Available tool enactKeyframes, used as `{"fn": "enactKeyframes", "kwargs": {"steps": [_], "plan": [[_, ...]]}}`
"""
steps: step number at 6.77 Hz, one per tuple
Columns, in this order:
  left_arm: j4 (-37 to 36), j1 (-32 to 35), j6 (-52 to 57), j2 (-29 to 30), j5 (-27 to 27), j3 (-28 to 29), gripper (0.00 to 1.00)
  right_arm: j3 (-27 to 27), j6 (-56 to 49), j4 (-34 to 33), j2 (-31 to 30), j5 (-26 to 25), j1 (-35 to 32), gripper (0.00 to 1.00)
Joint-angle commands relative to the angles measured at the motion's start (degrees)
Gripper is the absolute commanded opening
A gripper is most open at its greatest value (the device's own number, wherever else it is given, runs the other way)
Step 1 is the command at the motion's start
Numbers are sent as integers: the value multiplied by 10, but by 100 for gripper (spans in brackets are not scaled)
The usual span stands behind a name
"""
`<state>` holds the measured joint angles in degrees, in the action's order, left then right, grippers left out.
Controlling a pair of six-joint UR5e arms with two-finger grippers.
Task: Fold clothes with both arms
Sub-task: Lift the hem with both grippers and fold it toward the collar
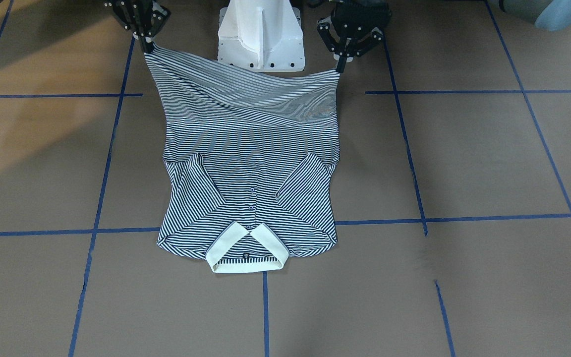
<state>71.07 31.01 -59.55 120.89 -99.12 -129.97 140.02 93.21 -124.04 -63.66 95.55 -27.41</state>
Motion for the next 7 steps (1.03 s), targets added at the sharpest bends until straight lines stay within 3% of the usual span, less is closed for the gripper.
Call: {"fn": "enactKeyframes", "kwargs": {"steps": [1, 4, 7], "plan": [[76, 60, 42, 8, -2, 90, 0, -124, -26, 109, 17, 11, -70, 0], [204, 105, 64, 52, 1, 262, 0, -320, -63, 256, 62, 11, -133, 0], [353, 113, 68, 81, 5, 439, 0, -493, -73, 402, 77, 9, -148, 0]]}}
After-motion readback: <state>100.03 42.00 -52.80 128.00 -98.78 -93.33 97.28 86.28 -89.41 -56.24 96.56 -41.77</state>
